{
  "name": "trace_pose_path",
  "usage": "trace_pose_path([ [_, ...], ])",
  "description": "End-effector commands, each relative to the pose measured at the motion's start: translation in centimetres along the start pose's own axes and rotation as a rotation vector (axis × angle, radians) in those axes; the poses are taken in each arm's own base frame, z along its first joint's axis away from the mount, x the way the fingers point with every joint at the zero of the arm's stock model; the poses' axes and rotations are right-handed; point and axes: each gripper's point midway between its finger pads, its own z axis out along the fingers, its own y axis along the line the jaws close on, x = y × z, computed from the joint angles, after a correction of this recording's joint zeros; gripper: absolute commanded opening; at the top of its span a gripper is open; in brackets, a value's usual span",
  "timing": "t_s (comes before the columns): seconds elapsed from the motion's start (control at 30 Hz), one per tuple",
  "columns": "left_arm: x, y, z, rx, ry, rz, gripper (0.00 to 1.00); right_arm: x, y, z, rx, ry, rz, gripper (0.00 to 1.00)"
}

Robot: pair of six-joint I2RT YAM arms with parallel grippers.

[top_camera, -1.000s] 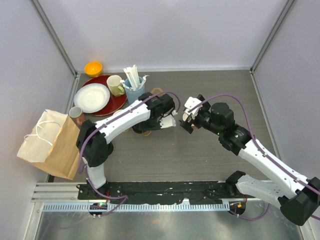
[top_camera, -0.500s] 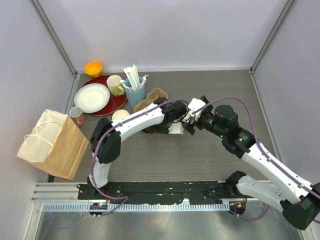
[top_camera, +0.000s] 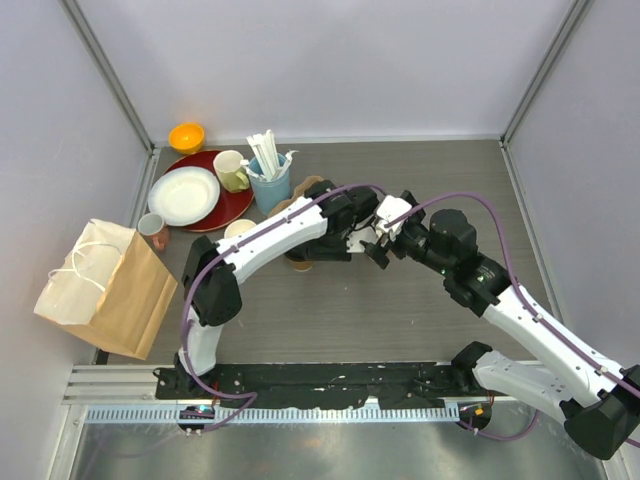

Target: Pack the takeout coffee

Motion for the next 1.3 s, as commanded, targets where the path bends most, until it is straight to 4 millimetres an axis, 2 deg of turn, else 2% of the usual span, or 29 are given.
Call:
trace_pose_path([
  [0.0, 0.5, -0.5, -5.3, 0.026, -0.12, -0.104, 0.57, -1.1, 0.3, 0.3, -0.02, -0.041, 0.011, 0.98],
  [0.1, 1.6, -1.2, -7.3, 0.094, -0.193, -0.203, 0.57, -1.9, 0.3, 0.1, -0.017, -0.067, 0.034, 0.98],
  [0.13, 2.7, -1.5, -8.4, 0.1, -0.213, -0.241, 0.58, -2.2, 0.2, -0.1, -0.011, -0.079, 0.049, 0.98],
  [0.17, 4.2, -0.9, -8.5, 0.107, -0.21, -0.322, 0.59, -2.5, -0.1, -0.1, 0.003, -0.089, 0.06, 0.98],
  [0.23, 6.7, -1.8, -9.1, 0.159, -0.201, -0.408, 0.59, -2.9, -0.3, -0.4, 0.024, -0.105, 0.104, 0.98],
  [0.27, 8.5, -1.7, -9.0, 0.204, -0.199, -0.506, 0.59, -3.2, -0.7, -0.4, 0.042, -0.111, 0.121, 0.98],
  [0.33, 10.5, -3.2, -8.9, 0.272, -0.206, -0.602, 0.54, -3.5, -0.8, -0.5, 0.052, -0.12, 0.168, 0.97],
  [0.4, 12.9, -3.6, -8.1, 0.303, -0.205, -0.704, 0.48, -3.6, -0.8, -0.5, 0.058, -0.127, 0.188, 0.97],
  [0.43, 13.8, -5.2, -7.0, 0.345, -0.181, -0.721, 0.47, -3.5, -0.8, -0.4, 0.057, -0.129, 0.194, 0.97],
  [0.47, 15.0, -5.3, -7.1, 0.309, -0.212, -0.76, 0.46, -3.3, -0.5, -0.3, 0.05, -0.128, 0.195, 0.97],
  [0.5, 16.1, -7.0, -5.6, 0.335, -0.17, -0.76, 0.47, -3.2, -0.5, -0.3, 0.048, -0.128, 0.197, 0.97],
  [0.57, 18.5, -7.1, -4.5, 0.259, -0.178, -0.83, 0.49, -2.9, -0.4, 0.0, 0.046, -0.118, 0.201, 0.97],
  [0.6, 19.4, -8.6, -3.0, 0.292, -0.141, -0.857, 0.5, -2.8, -0.3, 0.0, 0.043, -0.116, 0.202, 0.97],
  [0.63, 20.6, -8.7, -2.3, 0.286, -0.13, -0.928, 0.51, -2.8, -0.3, 0.1, 0.039, -0.116, 0.202, 0.97],
  [0.67, 20.9, -8.1, -1.8, 0.238, -0.158, -0.962, 0.52, -2.8, -0.2, 0.3, 0.033, -0.114, 0.205, 0.97],
  [0.7, 21.5, -8.9, -0.8, 0.242, -0.132, -1.003, 0.52, -2.8, 0.1, 0.4, 0.021, -0.115, 0.204, 0.97],
  [0.73, 22.5, -8.6, -0.1, 0.203, -0.126, -1.034, 0.53, -2.9, 0.2, 0.4, 0.014, -0.121, 0.202, 0.97],
  [0.83, 24.9, -7.6, 1.5, 0.067, -0.152, -1.061, 0.47, -2.9, 0.6, 0.6, -0.008, -0.128, 0.201, 0.97],
  [0.93, 26.6, -6.7, 2.6, 0.044, -0.156, -1.127, 0.44, -2.7, 1.0, 0.8, -0.027, -0.122, 0.2, 0.97],
  [1.03, 26.7, -6.1, 4.3, 0.078, -0.162, -1.096, 0.44, -2.7, 1.3, 0.9, -0.048, -0.127, 0.196, 0.97],
  [1.1, 25.9, -6.5, 5.4, 0.115, -0.196, -1.06, 0.46, -2.7, 1.5, 1.0, -0.056, -0.127, 0.195, 0.97],
  [1.27, 26.8, -5.0, 7.2, 0.055, -0.182, -0.98, 0.46, -2.7, 1.7, 0.9, -0.066, -0.126, 0.191, 0.97],
])
